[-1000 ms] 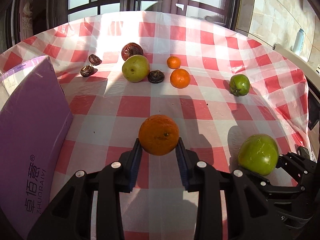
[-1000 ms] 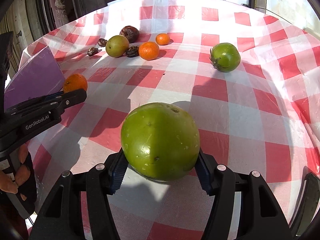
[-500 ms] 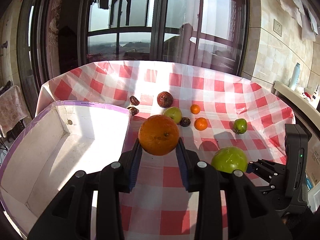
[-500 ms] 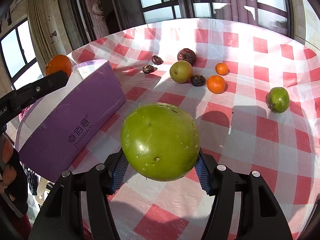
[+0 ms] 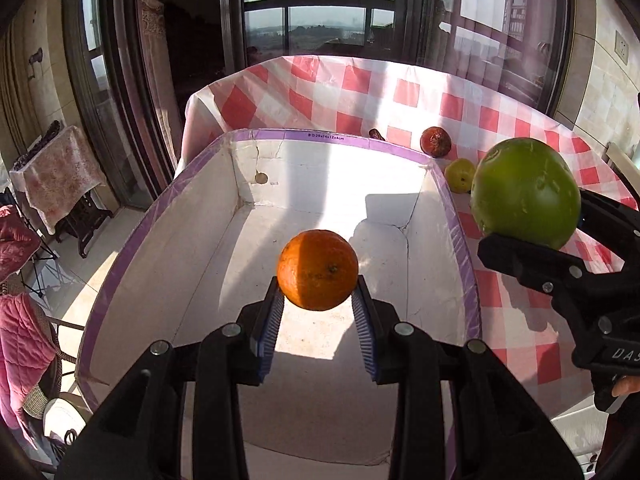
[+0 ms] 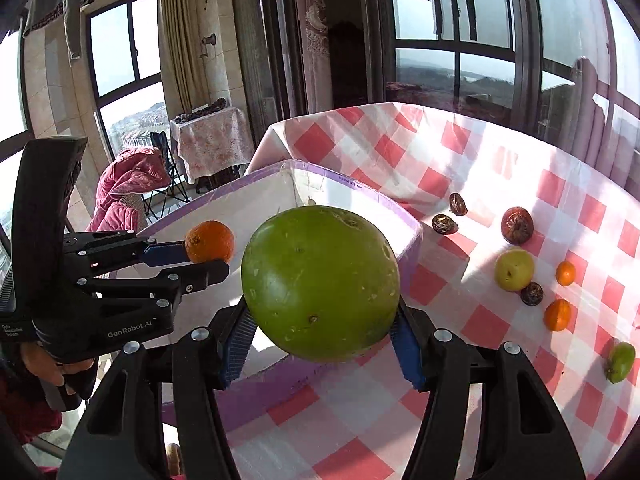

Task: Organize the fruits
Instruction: 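Carry the orange and the green pomelo over the purple-rimmed white box with both grippers, then open the right gripper to drop the pomelo while the left gripper drops the orange into the box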

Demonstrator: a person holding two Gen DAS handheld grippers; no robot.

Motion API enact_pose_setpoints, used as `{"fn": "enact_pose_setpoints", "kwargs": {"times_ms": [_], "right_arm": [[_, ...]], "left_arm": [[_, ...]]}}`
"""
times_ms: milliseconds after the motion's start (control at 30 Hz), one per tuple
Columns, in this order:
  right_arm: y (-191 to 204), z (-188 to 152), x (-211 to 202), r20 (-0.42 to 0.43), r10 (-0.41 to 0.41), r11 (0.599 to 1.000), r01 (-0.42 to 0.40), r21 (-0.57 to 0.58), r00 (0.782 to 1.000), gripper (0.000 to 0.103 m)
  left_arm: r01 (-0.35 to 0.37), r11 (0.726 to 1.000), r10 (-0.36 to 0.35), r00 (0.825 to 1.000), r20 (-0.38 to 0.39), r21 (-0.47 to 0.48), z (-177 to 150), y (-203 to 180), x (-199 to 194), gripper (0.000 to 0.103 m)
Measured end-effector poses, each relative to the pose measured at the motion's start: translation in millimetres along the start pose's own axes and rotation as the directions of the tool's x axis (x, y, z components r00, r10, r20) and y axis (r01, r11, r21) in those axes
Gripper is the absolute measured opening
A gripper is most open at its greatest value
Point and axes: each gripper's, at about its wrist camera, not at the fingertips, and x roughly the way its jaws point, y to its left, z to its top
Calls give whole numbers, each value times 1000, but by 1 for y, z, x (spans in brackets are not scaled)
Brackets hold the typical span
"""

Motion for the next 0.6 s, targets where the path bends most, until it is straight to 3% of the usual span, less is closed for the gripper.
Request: {"fn": "enact_pose_setpoints", "kwargs": {"times_ms": [133, 233, 400, 600], "right_arm": [[16, 19, 41, -115, -12, 998, 4, -68, 993, 60], [23, 18, 76, -222, -61, 990, 32, -134, 973, 60], [24, 4, 128, -383, -180, 962, 81, -260, 906, 60], [17, 8, 163, -490, -289, 924, 106, -366, 822, 59]], "left_arm": [[-3, 1000, 6, 992, -125, 19, -4, 15, 25, 35], [-6, 998, 18, 978, -209, 59, -8, 17, 42, 35], [18, 993, 20, 946, -323, 113, -10, 12, 59, 35], [31, 998, 2, 877, -481, 61, -12, 25, 83, 35]]}}
